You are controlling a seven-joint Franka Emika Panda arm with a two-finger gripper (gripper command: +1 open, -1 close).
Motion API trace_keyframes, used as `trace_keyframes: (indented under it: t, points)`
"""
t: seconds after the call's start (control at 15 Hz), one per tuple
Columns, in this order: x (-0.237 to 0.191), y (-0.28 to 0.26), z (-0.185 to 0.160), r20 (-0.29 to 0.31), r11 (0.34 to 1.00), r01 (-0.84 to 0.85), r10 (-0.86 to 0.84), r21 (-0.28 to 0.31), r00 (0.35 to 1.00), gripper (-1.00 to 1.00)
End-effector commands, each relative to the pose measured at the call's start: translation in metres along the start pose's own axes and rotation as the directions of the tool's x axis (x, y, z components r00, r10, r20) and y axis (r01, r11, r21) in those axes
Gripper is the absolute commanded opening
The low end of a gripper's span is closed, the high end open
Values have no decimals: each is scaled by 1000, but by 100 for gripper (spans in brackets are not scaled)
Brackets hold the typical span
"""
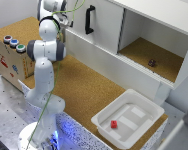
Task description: Grasp the drawer handle and open it
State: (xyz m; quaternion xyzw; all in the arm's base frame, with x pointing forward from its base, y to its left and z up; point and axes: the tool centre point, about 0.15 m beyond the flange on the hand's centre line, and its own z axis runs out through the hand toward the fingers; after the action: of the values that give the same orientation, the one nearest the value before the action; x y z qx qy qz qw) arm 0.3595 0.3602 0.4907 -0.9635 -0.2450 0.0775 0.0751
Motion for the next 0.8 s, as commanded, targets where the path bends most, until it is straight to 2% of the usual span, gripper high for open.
trace_keyframes:
  t: [0.0, 0.27, 0.47, 0.6, 0.67, 0.73]
  points:
    - [-76, -4, 27, -175, 991, -111, 123, 75, 977, 100]
    - [-106, 5, 34, -235, 996, -78, 83, 33, 969, 100]
    - [-109, 18, 55, -249, 995, -104, 99, -8, 963, 100]
    - [-103, 29, 73, -286, 980, -195, 198, 39, 938, 100]
    - [-100, 33, 80, -310, 969, -217, 243, 116, 919, 100]
    - [-94, 34, 87, -295, 969, -231, 248, 91, 923, 100]
